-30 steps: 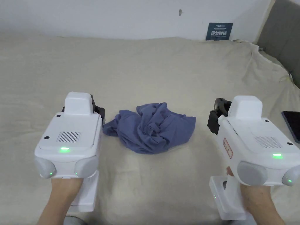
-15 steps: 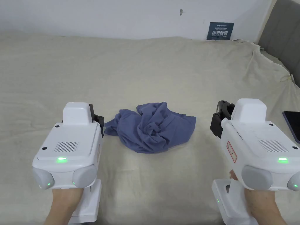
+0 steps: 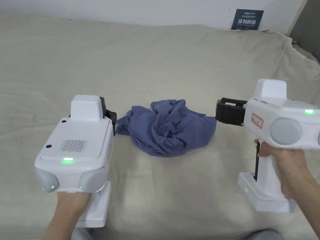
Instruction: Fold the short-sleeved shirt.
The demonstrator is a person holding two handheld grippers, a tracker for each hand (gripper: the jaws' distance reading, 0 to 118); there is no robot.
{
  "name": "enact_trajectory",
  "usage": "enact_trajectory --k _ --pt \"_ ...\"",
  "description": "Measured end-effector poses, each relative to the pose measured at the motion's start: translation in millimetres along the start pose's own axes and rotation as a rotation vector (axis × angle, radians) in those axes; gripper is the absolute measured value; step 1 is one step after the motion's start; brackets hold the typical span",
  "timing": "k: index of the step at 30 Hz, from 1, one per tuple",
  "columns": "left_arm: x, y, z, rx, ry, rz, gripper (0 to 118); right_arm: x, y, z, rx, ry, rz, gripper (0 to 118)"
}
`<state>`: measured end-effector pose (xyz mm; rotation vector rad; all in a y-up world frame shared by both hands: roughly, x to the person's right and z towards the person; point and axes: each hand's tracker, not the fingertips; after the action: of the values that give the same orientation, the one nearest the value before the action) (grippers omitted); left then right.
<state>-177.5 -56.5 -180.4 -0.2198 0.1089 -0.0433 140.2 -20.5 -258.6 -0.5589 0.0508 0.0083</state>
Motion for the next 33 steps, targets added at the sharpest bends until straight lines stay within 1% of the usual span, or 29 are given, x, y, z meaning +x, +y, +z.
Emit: enact_trajectory --k 1,4,6,8,11,12,14,15,16,18,20,22,23,24,25,27,28,29,30,31,32,33 --pt "0 0 -3 0.0 0.0 0.001 0 0 7 -15 -0.065 0.003 0.007 118" --pt "-2 0 -15 -0.006 -0.002 0.01 0 1 23 -66 -0.201 -0.001 -0.016 118" --pt "-3 -1 -23 -0.012 0.0 0.014 0 0 29 -106 -0.316 -0.037 -0.007 118" --pt "-5 -2 -31 -0.021 0.0 0.02 0 2 28 -145 -0.426 -0.062 -0.023 118" --pt "-6 -1 -43 -0.031 0.003 0.022 0 6 22 -188 -0.522 -0.127 -0.087 116" --pt "-7 -2 -47 -0.034 0.003 0.018 0 7 19 -198 -0.535 -0.127 -0.106 115" --pt "-9 -4 -58 -0.045 0.006 0.012 0 11 16 -219 -0.564 -0.134 -0.142 108" --pt "-10 -5 -62 -0.049 0.007 0.014 0 12 15 -228 -0.568 -0.146 -0.161 103" --pt "-10 -7 -67 -0.056 0.006 0.016 0 12 13 -234 -0.571 -0.156 -0.17 95" --pt "-10 -11 -76 -0.068 0.009 0.013 0 12 8 -246 -0.592 -0.152 -0.171 85" --pt "-10 -16 -84 -0.086 0.004 0.007 0 12 2 -256 -0.622 -0.144 -0.171 72" --pt "-9 -20 -89 -0.102 0.002 -0.001 0 13 -1 -259 -0.627 -0.131 -0.195 50" --pt "-8 -22 -92 -0.107 0.001 -0.004 0 12 -2 -258 -0.623 -0.122 -0.207 46" --pt "-7 -24 -93 -0.114 0.003 -0.005 0 11 -3 -257 -0.618 -0.115 -0.216 46" --pt "-6 -25 -95 -0.124 0.004 -0.003 0 10 -3 -256 -0.616 -0.109 -0.224 34" --pt "-5 -27 -101 -0.16 0.007 0.011 0 5 -1 -254 -0.612 -0.117 -0.205 6" --pt "-5 -27 -104 -0.18 0.005 0.018 0 1 1 -253 -0.609 -0.111 -0.176 6" --pt "-5 -25 -108 -0.194 0.008 0.026 3 0 4 -252 -0.603 -0.101 -0.146 5" --pt "-6 -25 -114 -0.216 0.012 0.027 11 -1 7 -248 -0.591 -0.102 -0.142 5" --pt "-7 -24 -121 -0.24 0.004 0.029 27 -1 10 -243 -0.572 -0.101 -0.139 5" --pt "-9 -21 -129 -0.268 -0.004 0.037 48 0 14 -240 -0.551 -0.091 -0.145 5" --pt "-10 -18 -139 -0.312 -0.015 0.054 71 1 18 -236 -0.544 -0.085 -0.146 5"
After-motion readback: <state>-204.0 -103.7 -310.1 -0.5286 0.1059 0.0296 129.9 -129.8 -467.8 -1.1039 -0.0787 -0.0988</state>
